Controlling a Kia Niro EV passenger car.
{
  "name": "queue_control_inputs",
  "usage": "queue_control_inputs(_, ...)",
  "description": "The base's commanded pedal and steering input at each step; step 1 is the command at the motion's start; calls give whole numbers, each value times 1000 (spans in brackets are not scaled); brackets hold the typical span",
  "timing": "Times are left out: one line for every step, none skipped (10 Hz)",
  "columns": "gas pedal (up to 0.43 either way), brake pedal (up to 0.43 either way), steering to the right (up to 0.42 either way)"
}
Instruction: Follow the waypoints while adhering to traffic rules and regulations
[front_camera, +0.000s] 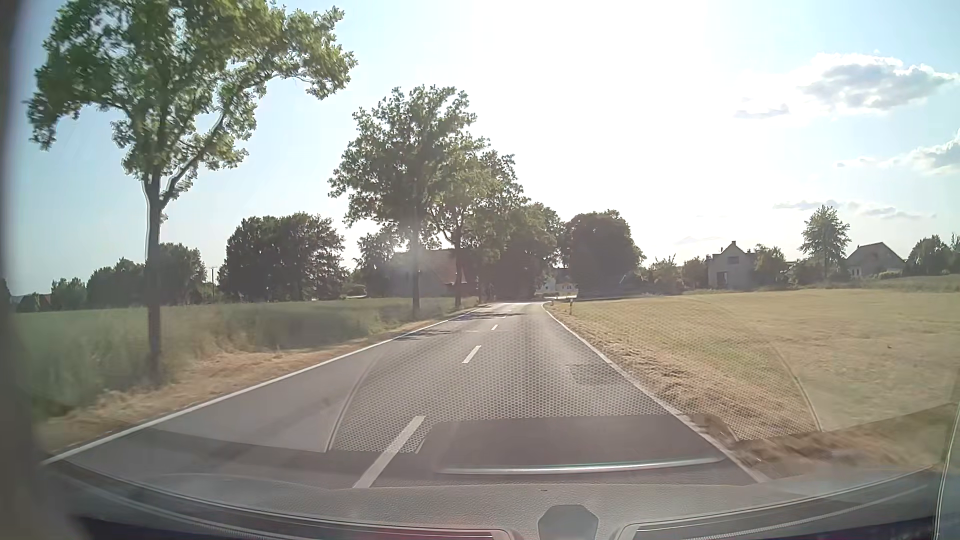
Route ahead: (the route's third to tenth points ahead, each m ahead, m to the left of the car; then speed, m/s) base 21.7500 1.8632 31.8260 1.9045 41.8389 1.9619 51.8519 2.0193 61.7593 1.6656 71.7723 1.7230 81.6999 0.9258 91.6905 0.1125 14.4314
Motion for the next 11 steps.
queue_control_inputs(280,6,1)
queue_control_inputs(268,6,1)
queue_control_inputs(268,6,2)
queue_control_inputs(268,6,3)
queue_control_inputs(268,6,4)
queue_control_inputs(268,6,5)
queue_control_inputs(268,6,5)
queue_control_inputs(268,6,6)
queue_control_inputs(268,6,6)
queue_control_inputs(268,6,4)
queue_control_inputs(268,6,4)
